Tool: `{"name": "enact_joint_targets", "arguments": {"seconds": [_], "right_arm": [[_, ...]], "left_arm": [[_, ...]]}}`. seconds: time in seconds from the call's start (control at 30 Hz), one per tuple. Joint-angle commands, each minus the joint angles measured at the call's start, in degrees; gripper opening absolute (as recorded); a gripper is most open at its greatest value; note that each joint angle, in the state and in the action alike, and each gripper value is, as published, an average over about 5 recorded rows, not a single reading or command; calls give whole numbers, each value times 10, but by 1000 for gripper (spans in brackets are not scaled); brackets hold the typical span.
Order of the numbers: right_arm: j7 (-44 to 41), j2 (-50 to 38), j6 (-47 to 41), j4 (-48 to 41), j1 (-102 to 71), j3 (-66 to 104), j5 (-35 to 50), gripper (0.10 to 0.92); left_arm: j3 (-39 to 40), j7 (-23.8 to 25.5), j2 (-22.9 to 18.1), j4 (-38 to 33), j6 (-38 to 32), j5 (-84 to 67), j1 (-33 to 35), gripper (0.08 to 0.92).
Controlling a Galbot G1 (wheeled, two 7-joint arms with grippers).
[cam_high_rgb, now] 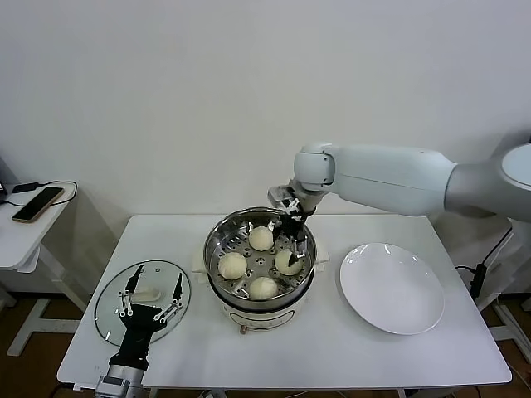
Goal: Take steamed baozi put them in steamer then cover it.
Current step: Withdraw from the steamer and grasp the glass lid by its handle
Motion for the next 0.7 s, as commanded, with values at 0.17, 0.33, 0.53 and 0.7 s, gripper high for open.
{"name": "enact_joint_targets", "arguments": {"seconds": [0.17, 0.33, 0.53, 0.7], "right_arm": [[724, -219, 186, 175, -196, 273, 65, 823], [851, -277, 242, 215, -431, 494, 19, 823], [881, -263, 278, 226, -727, 785, -43, 823], [865, -191, 296, 213, -887, 960, -84, 823]], "left_arm": [[-13, -27, 8, 34, -39, 172, -26, 823], [-16, -29, 11, 58, -41, 196, -42, 823], [-34, -48, 12, 103, -54, 282, -63, 823], [-64, -74, 13, 142, -53, 414, -79, 823]]}}
